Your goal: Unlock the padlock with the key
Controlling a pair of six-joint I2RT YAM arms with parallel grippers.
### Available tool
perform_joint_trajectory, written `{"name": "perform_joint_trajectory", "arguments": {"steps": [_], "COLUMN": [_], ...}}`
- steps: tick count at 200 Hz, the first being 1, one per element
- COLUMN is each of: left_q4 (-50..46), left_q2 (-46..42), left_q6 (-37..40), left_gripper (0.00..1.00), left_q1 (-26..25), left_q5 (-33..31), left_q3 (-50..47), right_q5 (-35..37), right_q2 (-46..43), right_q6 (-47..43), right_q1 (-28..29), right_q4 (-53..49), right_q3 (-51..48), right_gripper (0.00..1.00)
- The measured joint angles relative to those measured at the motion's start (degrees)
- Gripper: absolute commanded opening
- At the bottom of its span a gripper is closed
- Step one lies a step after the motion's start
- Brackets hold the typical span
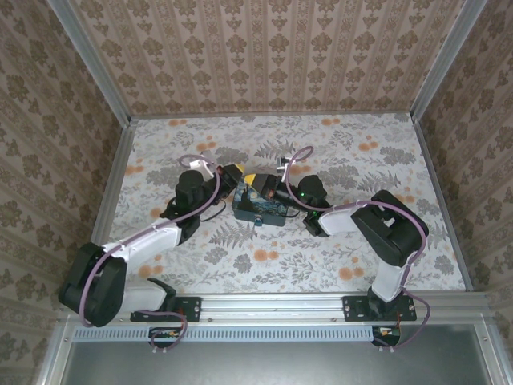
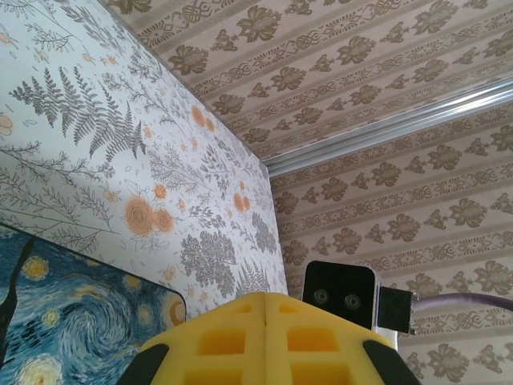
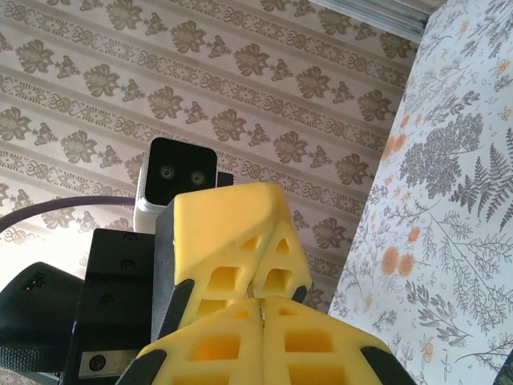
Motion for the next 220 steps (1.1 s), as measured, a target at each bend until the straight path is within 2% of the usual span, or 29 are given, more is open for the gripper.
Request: {"name": "perform_joint_trajectory", "arguments": {"steps": [22,54,70,105,126,149,180,220], "left_q4": [-0.4,-1.5,-3.8,-14.5,-22.8,-30.4,-38.3,-44.2], "left_q2": [-0.5,-1.0,-2.8,-11.6,-17.7,-21.7,-22.8,-22.8], "left_q6": [0.0,0.0,0.4,3.9,7.6,11.8,16.3,19.9], "left_gripper": [0.02,0.52,0.73,0.92,1.00,1.00,1.00,1.00], "left_q1": [-0.2,-0.3,0.4,3.2,3.3,3.4,3.6,3.6], "left_q5": [-0.6,-0.6,-0.2,-0.5,-0.9,-1.2,-1.5,-1.2], "left_q3": [-0.1,-0.2,-0.5,-0.7,-0.5,-0.3,-0.3,-0.3], "right_q5": [-0.2,0.2,0.7,1.7,1.9,1.8,0.8,-1.3], "right_q2": [0.0,-0.1,-0.7,-4.4,-8.0,-12.1,-15.3,-12.4], "right_q6": [0.0,0.0,0.0,-0.4,-0.7,-1.9,-4.4,-5.7], "right_q1": [0.0,-0.1,-0.5,-1.3,-1.3,-1.2,-0.2,0.3], "right_q4": [0.1,0.3,0.4,0.4,0.3,-0.7,-3.4,-3.4], "right_q3": [0.0,-0.5,-2.7,-10.6,-15.7,-20.4,-23.1,-23.9], "right_gripper": [0.00,0.00,0.00,0.00,0.00,0.00,0.00,0.00]}}
